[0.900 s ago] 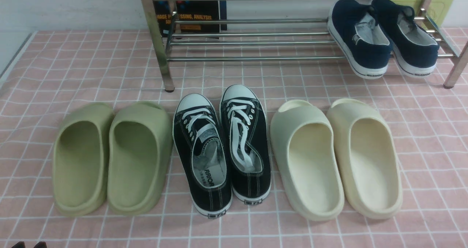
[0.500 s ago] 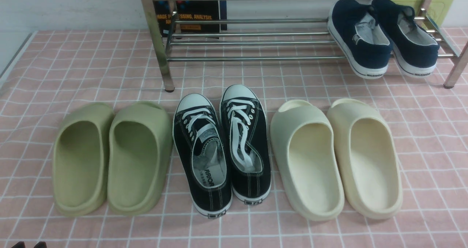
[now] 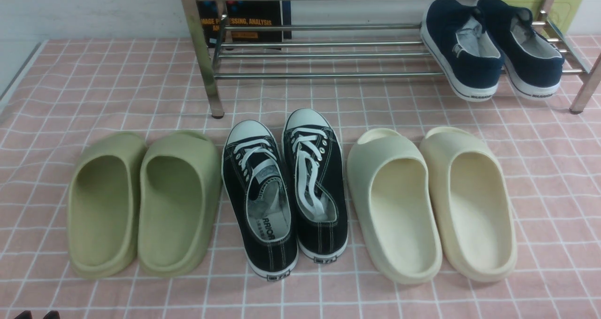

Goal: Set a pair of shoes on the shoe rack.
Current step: Use the left arm to grab the shoe closest to it

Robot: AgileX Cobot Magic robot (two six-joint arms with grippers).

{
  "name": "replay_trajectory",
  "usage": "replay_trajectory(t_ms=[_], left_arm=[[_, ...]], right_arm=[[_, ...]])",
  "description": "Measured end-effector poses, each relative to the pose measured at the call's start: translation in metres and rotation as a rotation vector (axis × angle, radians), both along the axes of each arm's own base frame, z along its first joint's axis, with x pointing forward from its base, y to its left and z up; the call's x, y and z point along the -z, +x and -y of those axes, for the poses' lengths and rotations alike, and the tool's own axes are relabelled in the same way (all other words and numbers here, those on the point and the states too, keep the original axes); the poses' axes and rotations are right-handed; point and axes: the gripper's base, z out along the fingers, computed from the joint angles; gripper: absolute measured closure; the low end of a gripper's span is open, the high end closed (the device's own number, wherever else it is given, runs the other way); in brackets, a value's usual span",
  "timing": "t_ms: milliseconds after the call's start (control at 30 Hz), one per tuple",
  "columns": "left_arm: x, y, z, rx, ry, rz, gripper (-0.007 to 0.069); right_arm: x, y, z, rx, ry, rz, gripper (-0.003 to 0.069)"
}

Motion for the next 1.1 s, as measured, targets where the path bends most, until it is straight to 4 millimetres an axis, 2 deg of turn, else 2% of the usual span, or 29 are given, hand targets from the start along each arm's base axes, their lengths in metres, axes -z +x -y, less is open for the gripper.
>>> replay_trajectory(t_ms=[367, 467, 767, 800, 833, 867, 1000, 1033, 1100], left_arm=[[-0.003, 0.002, 0.0, -0.002, 0.002, 0.058, 0.0384], [-0.021, 0.004, 0.0, -0.006, -0.004, 0.259, 0.0384], [-0.055, -0.001, -0.002, -0.023, -0.057, 0.641, 0.0384], [-0.063, -0.004, -0.004, -0.032, -0.114, 0.733, 0.0384], [-0.064, -0.004, -0.004, -0.035, -0.135, 0.744, 0.0384], [-0.071, -0.008, -0.006, -0.043, -0.255, 0.834, 0.0384], [-0.084, -0.012, -0.008, -0.034, -0.391, 0.864, 0.0403], [-0.101, -0.015, -0.006, -0.019, -0.415, 0.82, 0.0449], [-0.12, -0.015, -0.004, -0.01, -0.418, 0.743, 0.0512]], right_arm=[[0.0, 0.0, 0.0, 0.0, 0.0, 0.0, 0.0491], [0.0, 0.0, 0.0, 0.0, 0.0, 0.0, 0.0484], [0.0, 0.0, 0.0, 0.0, 0.0, 0.0, 0.0472], [0.0, 0.0, 0.0, 0.0, 0.0, 0.0, 0.0472], [0.0, 0.0, 0.0, 0.0, 0.0, 0.0, 0.0471], [0.0, 0.0, 0.0, 0.0, 0.0, 0.0, 0.047], [0.0, 0.0, 0.0, 0.0, 0.0, 0.0, 0.0466], [0.0, 0.0, 0.0, 0.0, 0.0, 0.0, 0.0463], [0.0, 0.0, 0.0, 0.0, 0.0, 0.0, 0.0461]])
